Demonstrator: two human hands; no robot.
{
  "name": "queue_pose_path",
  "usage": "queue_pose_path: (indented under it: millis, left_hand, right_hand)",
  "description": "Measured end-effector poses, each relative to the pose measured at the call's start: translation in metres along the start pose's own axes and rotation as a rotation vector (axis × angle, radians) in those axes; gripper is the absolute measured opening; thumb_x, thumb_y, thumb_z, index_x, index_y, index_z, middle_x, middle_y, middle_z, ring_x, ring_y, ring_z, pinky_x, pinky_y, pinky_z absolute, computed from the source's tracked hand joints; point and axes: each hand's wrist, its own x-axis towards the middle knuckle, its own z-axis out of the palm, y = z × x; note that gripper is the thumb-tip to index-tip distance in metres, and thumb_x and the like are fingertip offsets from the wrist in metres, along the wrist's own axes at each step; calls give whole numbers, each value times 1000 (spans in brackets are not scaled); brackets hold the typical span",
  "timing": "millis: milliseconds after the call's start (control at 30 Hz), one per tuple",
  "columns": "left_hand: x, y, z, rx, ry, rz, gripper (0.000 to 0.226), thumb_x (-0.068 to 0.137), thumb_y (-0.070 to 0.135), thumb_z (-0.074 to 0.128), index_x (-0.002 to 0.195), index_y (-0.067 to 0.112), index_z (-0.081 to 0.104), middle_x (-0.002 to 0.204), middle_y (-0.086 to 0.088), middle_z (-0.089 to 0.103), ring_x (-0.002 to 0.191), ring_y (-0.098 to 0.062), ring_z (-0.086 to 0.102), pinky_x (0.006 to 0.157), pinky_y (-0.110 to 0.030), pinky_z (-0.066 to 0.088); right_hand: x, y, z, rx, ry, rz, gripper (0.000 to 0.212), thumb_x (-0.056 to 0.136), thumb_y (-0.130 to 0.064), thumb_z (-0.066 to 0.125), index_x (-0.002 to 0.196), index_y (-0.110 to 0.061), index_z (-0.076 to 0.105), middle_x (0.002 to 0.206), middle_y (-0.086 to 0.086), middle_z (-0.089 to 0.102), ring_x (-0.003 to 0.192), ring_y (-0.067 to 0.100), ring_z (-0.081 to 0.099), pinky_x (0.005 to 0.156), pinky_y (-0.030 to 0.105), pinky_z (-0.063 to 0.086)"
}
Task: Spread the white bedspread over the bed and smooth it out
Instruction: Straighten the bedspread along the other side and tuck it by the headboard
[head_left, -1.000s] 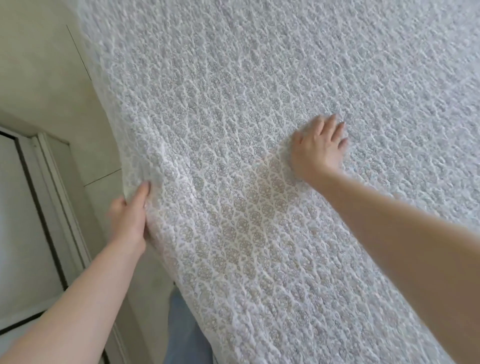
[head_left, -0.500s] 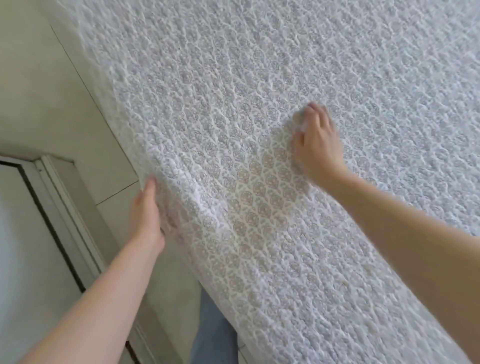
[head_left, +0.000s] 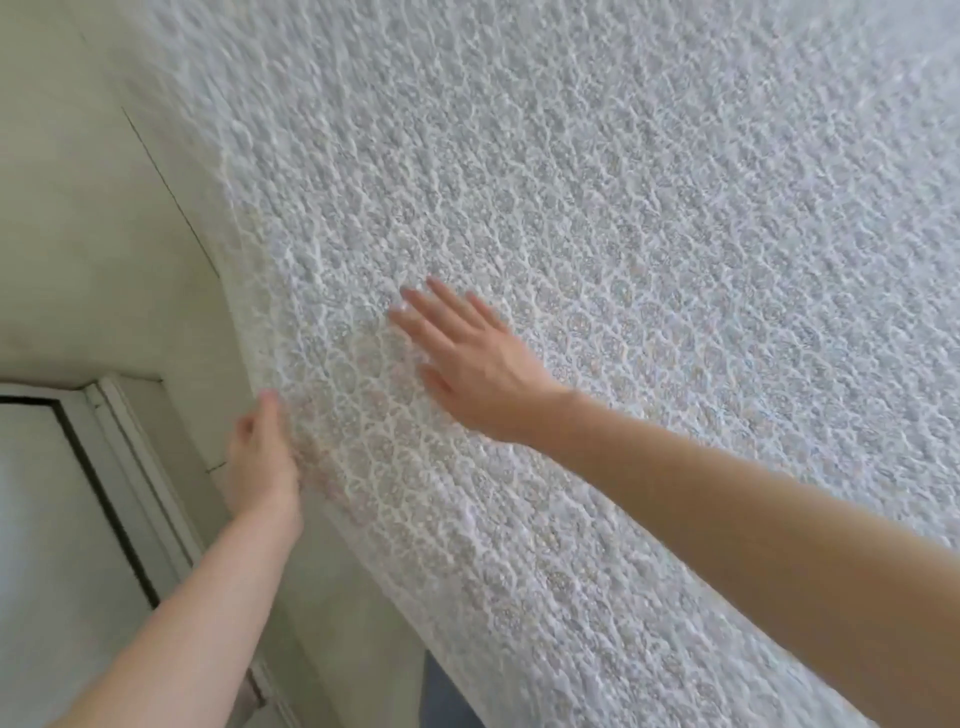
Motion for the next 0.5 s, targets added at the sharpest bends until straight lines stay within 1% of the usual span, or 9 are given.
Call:
queue_pose_path:
  millis: [67, 100, 133, 200, 267, 333, 367, 433, 500]
  left_hand:
    - [43, 29, 7, -112, -105, -53, 73, 73, 74, 59, 121, 19, 61, 122, 2, 63, 112, -25, 61, 104, -49, 45]
    - [64, 45, 11, -123, -136, -38, 78, 68, 75, 62, 122, 20, 60, 123, 1, 65, 111, -24, 63, 101, -50, 47]
    - [78, 61, 15, -117, -139, 7, 69, 70, 70, 65, 116, 19, 61, 116, 0, 67, 104, -21, 65, 96, -47, 50]
    - [97, 93, 18, -85, -109, 156, 29, 84, 47, 68, 92, 21, 58, 88, 5, 65, 76, -10, 63, 78, -35, 51]
    - [103, 117, 16, 10, 17, 394, 15, 92, 29, 61, 85, 22, 50, 77, 12, 52, 63, -4, 49, 69, -28, 44]
    - [105, 121, 10, 47, 121, 596, 13, 96, 24, 53, 89, 17, 44, 79, 14, 43, 67, -10, 41, 66, -18, 38]
    - [106, 118, 7, 43, 141, 627, 13, 98, 24, 51, 94, 14, 43, 81, 13, 42, 72, -9, 39, 65, -12, 35]
    - [115, 96, 7, 68, 146, 545, 19, 100, 29, 49, 102, 10, 45, 89, 2, 50, 78, -10, 42, 70, -15, 37]
    - [132, 86, 15, 78, 138, 368, 34, 96, 42, 50, 110, 11, 52, 99, -8, 61, 86, -24, 56, 79, -30, 46]
  right_hand:
    - [30, 44, -21, -12, 99, 296, 59, 105, -35, 27, 157, -19, 6, 165, 4, -1, 151, 25, -7, 123, 48, 3]
    - [41, 68, -31, -4, 132, 477, 60, 104, -35, 25, 157, -18, 3, 165, 6, -3, 151, 28, -8, 123, 49, 3]
    - [50, 89, -38, 28, 151, 645, 61, 103, -36, 22, 157, -17, 1, 165, 8, -4, 150, 31, -8, 123, 50, 3]
    - [67, 117, -45, 93, 158, 909, 62, 102, -39, 17, 157, -15, 0, 164, 13, -6, 150, 37, -8, 122, 52, 2]
    - [90, 118, -43, 88, 158, 1034, 62, 101, -41, 12, 156, -16, -1, 163, 17, -9, 148, 42, -9, 120, 57, 0]
    - [118, 93, -35, 20, 160, 955, 63, 100, -46, 7, 156, -19, -4, 162, 18, -13, 147, 45, -13, 118, 62, -2]
    - [131, 74, -28, -21, 157, 811, 64, 99, -49, 4, 156, -21, -6, 162, 16, -14, 146, 44, -15, 117, 62, -4]
    - [150, 27, -15, -66, 123, 353, 62, 99, -52, 6, 156, -28, -5, 163, 10, -11, 147, 40, -16, 116, 60, -9]
    - [170, -4, -12, -101, 30, -49, 57, 101, -51, 13, 155, -35, 2, 165, 2, 0, 150, 31, -10, 118, 57, -8]
